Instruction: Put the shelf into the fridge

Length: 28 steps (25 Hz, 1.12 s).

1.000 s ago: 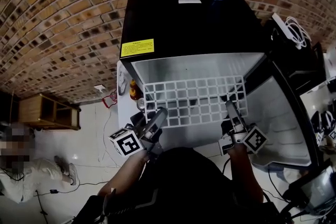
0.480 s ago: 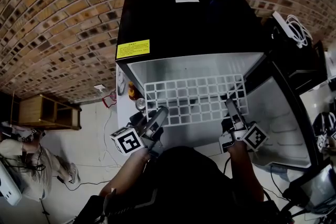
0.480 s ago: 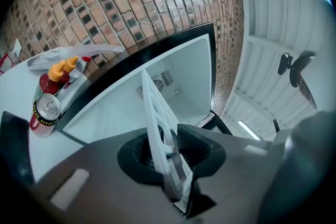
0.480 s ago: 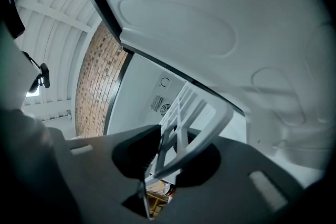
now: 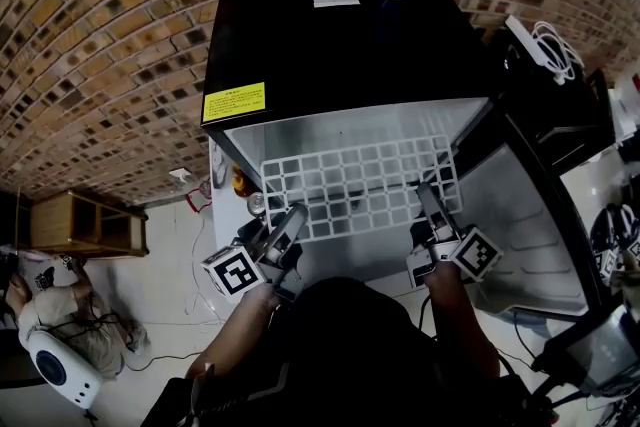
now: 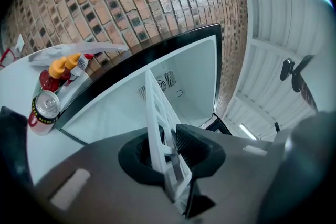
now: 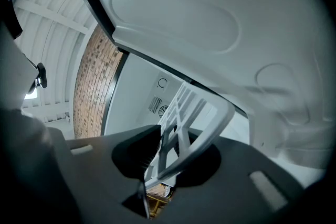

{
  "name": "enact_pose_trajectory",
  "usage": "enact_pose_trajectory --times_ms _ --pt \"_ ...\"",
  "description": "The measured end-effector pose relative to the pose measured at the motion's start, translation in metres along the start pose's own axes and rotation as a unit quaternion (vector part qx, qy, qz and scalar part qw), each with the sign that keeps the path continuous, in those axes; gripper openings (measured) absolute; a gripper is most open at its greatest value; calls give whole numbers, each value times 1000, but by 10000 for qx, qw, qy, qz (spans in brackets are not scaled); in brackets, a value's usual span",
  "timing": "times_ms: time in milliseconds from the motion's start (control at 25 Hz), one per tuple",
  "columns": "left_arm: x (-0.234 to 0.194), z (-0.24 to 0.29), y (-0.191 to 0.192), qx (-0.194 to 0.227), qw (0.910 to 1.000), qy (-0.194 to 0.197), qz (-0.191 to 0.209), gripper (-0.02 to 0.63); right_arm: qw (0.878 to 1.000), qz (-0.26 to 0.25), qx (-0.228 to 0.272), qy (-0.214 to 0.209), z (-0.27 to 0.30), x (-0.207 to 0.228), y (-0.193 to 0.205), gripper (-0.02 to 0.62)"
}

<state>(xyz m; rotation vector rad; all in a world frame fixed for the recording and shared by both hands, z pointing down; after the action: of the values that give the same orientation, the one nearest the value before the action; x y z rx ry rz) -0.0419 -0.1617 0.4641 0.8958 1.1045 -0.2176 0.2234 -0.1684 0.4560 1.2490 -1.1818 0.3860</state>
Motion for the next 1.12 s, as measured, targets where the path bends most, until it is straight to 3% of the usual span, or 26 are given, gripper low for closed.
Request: enact_pose_trajectory --times_ms 840,1000,1120 --pt "-2 6 -7 133 9995 -173 222 67 9994 -69 213 280 6 6 -4 98" --pt "-2 11 -13 194 9996 -120 140 69 9992 -297 162 212 14 2 -8 98" --pt "-2 15 -18 199 9996 -204 73 71 9992 -153 224 286 20 5 -10 98"
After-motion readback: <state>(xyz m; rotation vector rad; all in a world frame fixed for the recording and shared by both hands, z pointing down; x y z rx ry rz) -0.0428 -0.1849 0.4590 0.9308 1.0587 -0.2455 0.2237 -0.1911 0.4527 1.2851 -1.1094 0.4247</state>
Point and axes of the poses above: the fingertips, and each gripper's own axes: z forward along the fingers, x to its right, y out of its underside, the point moved 2 cm from there along -z, backward along the fingers, and after that the axes turned 9 degrees about -y, right-handed, at the moved point
